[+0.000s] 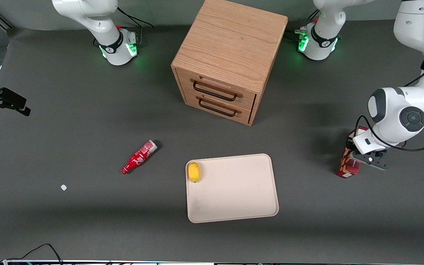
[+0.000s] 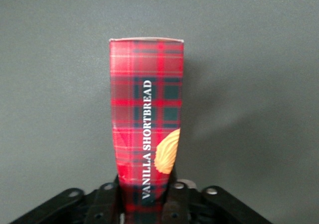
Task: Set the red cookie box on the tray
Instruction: 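Close the left gripper on the cookie box's end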
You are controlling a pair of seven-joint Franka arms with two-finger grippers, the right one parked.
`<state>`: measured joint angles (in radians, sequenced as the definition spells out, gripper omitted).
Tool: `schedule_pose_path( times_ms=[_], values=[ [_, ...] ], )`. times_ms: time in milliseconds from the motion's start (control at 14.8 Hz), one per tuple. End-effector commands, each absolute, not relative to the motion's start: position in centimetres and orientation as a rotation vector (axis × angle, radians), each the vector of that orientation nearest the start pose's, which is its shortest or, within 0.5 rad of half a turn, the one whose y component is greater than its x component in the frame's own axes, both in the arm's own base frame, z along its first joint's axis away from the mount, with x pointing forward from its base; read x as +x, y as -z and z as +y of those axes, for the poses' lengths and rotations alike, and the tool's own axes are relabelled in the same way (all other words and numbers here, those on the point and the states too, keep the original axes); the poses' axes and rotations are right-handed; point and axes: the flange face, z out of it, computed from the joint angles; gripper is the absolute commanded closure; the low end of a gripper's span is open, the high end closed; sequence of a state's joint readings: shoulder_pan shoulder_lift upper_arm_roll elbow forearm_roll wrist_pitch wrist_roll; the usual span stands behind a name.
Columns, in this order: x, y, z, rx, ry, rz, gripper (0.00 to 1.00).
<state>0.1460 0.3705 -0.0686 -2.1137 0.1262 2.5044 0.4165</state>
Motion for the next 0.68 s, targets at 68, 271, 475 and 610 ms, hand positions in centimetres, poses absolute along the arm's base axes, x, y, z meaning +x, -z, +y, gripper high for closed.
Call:
schedule_pose_path(
  times_ms=[68, 271, 475, 610],
  values=[
    [58.4, -24.1, 3.7, -2.999, 0.005, 0.698, 1.00],
    [58.8, -25.0, 3.7, -2.995, 0.023, 0.693, 1.00],
    [60.1, -28.7, 4.0, -3.005, -0.007, 0.658, 1.00],
    [61.2, -32.2, 4.1, -3.047, -0.049, 0.579, 1.00]
  ],
)
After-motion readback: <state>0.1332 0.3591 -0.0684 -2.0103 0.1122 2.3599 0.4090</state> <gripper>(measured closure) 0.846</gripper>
